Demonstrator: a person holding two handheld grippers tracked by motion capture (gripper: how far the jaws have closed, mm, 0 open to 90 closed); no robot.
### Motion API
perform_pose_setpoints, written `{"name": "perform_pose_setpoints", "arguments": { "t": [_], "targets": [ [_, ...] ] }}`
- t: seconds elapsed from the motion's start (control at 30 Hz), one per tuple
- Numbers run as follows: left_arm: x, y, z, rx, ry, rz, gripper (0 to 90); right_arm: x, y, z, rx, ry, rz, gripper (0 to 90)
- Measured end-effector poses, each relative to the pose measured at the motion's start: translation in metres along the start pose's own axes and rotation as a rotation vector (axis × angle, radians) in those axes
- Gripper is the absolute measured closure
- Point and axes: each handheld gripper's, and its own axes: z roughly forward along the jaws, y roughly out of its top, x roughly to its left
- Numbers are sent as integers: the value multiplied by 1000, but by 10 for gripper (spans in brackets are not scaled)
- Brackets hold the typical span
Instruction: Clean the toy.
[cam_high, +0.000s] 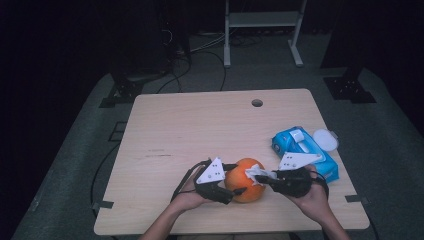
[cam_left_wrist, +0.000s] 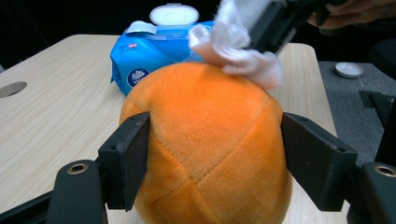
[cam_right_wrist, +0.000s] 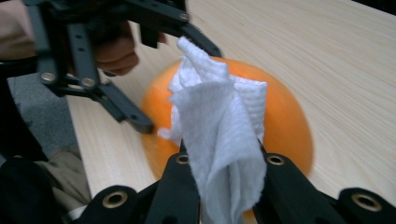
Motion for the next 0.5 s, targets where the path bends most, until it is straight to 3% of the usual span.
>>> {"name": "perform_pose_setpoints", "arguments": {
  "t": [0.23, 0.37, 0.43, 0.5],
  "targets": [
    [-10, 4, 5, -4, -2, 39, 268, 24, 13, 9, -17, 65, -62, 825],
    [-7, 1, 3, -8, -8, 30, 276, 16, 11, 4, -26, 41, -52, 825],
    [-6, 0, 2, -9, -10, 24, 275, 7, 8, -2, -19, -2, -33, 825],
    [-3, 2, 3, -7, 14, -9, 234, -3, 2, -4, -10, -12, 1, 824]
  ]
}}
